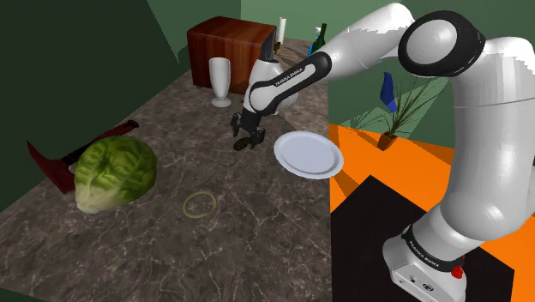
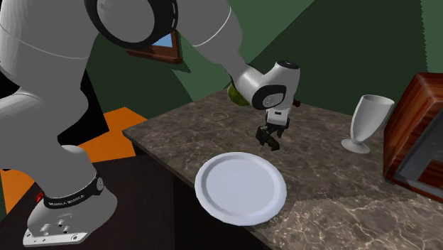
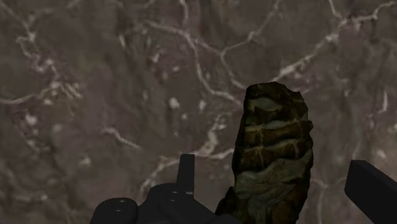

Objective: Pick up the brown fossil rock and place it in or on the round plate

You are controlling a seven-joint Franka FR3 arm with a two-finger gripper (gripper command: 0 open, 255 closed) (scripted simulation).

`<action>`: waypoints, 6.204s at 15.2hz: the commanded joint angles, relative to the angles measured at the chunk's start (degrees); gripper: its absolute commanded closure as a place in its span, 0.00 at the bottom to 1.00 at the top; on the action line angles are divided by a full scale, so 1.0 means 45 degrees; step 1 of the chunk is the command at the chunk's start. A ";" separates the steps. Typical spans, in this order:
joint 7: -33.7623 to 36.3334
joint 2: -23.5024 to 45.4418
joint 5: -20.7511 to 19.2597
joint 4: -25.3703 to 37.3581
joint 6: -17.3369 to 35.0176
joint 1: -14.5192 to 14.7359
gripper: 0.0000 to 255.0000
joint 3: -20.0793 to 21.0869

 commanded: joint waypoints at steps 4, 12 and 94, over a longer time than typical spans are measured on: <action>-0.0003 0.0091 -0.0026 0.0032 0.0062 0.0020 0.00 -0.0026; 0.0005 0.0087 -0.0025 0.0052 0.0038 0.0027 1.00 -0.0025; -0.8178 -0.8464 0.5739 -0.9020 -0.0071 -0.4958 0.00 0.0255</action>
